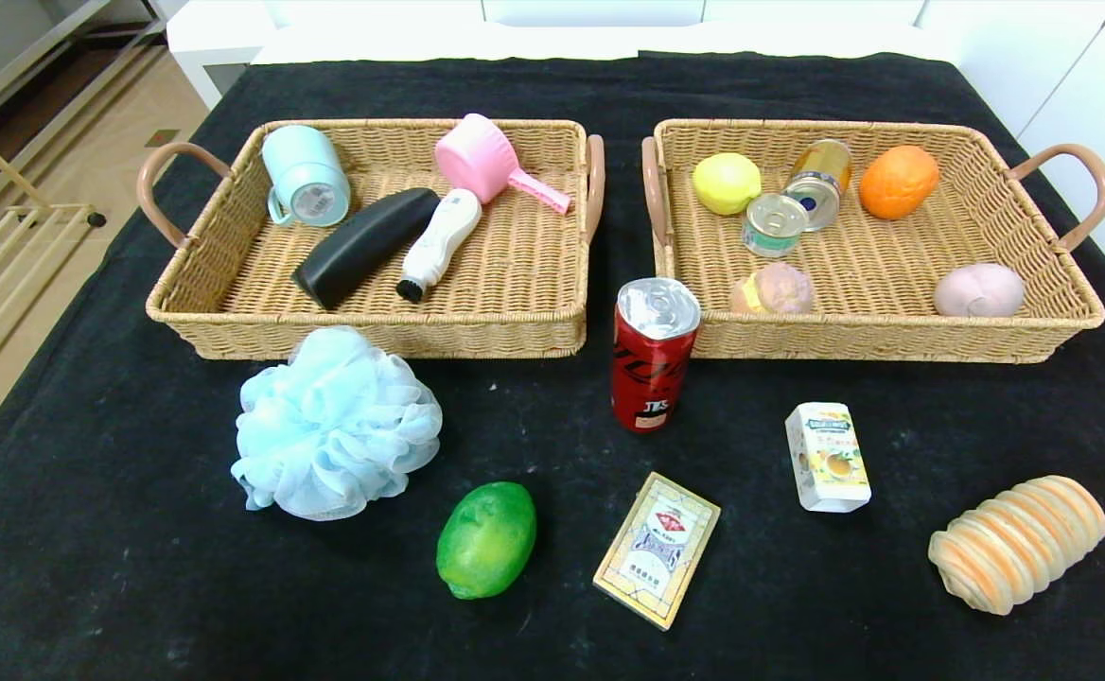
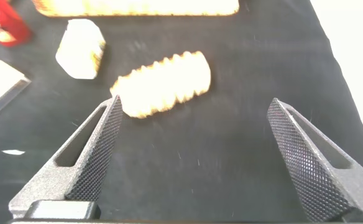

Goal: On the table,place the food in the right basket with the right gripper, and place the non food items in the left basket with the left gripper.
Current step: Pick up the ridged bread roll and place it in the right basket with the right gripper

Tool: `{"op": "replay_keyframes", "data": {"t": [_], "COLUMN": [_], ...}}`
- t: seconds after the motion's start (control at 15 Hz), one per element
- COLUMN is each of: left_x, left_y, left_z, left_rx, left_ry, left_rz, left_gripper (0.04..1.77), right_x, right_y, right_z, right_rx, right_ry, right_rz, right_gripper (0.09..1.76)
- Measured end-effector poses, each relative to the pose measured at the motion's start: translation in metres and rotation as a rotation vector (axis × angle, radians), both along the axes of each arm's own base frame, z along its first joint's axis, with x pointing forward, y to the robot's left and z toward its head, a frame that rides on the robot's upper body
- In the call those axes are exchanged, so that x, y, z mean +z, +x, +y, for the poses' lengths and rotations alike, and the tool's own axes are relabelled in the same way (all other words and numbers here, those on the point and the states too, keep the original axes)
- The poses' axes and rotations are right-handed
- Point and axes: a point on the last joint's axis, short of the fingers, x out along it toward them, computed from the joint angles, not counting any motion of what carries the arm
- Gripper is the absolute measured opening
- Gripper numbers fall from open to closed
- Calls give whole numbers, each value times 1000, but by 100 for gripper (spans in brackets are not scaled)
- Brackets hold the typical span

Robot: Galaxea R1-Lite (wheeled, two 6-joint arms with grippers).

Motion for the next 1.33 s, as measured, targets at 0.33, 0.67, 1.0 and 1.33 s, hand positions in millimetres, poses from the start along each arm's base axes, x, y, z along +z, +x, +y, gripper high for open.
{"op": "replay_keyframes", "data": {"t": [0.33,0.67,1.0,1.33], "left_x": [71,89,95,99], "left_y": [35,81,121,147], "left_z": [-5,-26,-56,-85], "left_rx": [-329,-609,-709,-667], "left_ry": [46,76,114,157], "left_rz": [73,227,351,314], "left_gripper": [172,172,172,172], "right_x": [54,83,80,74], "right_y": [32,93,128,134], "right_z": [4,19,44,50], "right_rx": [155,330,395,444], "right_ry": [-35,-42,-59,-68], "right_rz": [125,123,184,226], "right_gripper": [171,171,171,171]}}
